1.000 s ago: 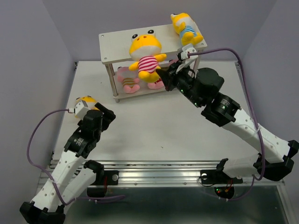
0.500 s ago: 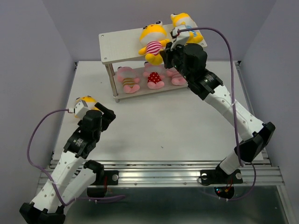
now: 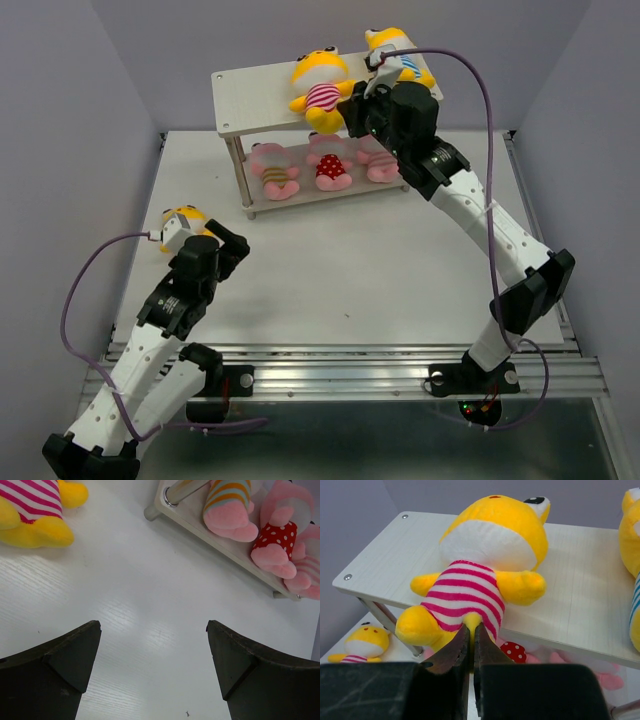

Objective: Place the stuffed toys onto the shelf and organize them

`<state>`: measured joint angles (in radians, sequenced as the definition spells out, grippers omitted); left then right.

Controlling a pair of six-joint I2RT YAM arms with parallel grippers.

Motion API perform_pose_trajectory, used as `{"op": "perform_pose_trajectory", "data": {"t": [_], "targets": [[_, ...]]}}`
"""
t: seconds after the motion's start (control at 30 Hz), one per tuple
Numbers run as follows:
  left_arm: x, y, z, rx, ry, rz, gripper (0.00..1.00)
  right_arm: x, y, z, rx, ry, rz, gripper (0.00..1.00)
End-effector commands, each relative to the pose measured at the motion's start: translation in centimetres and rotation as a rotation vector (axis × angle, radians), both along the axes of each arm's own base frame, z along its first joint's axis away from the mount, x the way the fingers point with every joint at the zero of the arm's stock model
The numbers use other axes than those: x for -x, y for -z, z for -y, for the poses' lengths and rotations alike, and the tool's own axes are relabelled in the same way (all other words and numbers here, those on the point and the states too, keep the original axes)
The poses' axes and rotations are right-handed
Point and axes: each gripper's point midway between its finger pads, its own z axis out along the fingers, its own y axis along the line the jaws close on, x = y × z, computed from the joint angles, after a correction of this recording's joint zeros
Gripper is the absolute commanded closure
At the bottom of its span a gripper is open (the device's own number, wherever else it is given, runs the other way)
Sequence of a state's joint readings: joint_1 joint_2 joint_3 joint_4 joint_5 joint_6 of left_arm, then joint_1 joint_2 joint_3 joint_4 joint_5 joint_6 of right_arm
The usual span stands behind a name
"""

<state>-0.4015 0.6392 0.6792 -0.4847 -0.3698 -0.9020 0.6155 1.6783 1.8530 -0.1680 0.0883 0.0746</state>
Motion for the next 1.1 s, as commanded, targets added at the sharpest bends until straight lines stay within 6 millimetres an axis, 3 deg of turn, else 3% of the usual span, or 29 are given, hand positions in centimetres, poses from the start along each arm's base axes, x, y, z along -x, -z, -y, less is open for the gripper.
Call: {"op": "perform_pose_trajectory", "data": {"t": [0.0,0.47,0.7,1.07], "targets": [[-0.3,-0.2,-0.2,-0.009,-0.002,0.024,0.01,-0.6,-3.2,0.0,-0.068,-0.007,0.075,0.94],[-0.5,-0.1,-0.3,-0.014,-0.012,0.018,0.01,-4.6,-3.0,1.4,-0.049,0.094,0.093,0.83],[-0.6,-0.2,-0.4,-0.025,-0.012,0.014,0.01,-5.7,-2.5,1.9,-0.033,0.128,0.093,0.83],[-0.6,-0.1,-0.6,-0.034,-0.022,0.011,0.01,-6.1,-3.3,2.7,-0.029,0.152,0.115,0.83]]}}
